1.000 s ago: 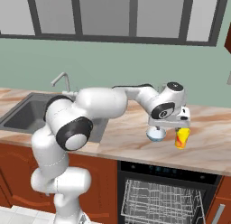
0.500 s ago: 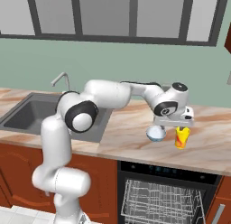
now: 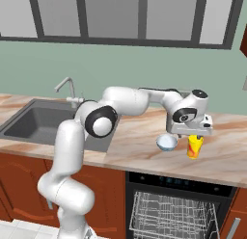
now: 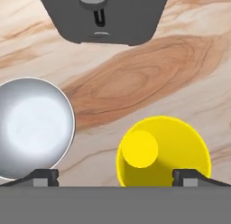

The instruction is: Pick up the cup and bowl from the counter, place them in the dishwasher, and close the dishwasher door.

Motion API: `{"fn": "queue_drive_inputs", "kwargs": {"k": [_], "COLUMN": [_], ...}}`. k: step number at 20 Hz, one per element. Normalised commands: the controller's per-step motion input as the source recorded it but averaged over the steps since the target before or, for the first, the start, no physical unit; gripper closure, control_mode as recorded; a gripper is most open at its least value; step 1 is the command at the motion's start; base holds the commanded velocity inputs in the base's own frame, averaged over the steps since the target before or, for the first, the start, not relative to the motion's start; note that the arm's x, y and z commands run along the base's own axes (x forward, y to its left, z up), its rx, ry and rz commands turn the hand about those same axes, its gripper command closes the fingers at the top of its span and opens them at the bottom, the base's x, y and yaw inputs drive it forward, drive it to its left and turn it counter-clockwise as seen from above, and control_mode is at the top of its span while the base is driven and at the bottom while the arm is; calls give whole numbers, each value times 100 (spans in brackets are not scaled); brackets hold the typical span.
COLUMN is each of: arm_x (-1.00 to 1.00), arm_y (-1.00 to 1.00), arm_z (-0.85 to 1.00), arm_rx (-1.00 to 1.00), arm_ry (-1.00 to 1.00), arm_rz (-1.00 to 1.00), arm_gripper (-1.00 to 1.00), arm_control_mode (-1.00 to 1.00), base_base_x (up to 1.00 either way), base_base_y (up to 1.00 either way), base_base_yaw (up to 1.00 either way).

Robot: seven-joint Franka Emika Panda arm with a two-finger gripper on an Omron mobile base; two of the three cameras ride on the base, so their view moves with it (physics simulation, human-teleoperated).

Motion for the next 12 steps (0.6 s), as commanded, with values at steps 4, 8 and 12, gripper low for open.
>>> {"fn": "queue_drive_inputs", "kwargs": {"k": [4, 8, 12], "arm_x": [33, 30, 28], "arm_y": [-10, -3, 0], "arm_z": [-26, -31, -31], "arm_rx": [0, 0, 0], "arm_ry": [4, 4, 3], "arm_rz": [0, 0, 1], "arm_gripper": [-100, -100, -100], "arm_control_mode": [-100, -100, -100], "base_base_x": [0, 0, 0], "base_base_y": [0, 0, 0], "base_base_yaw": [0, 0, 0]}}
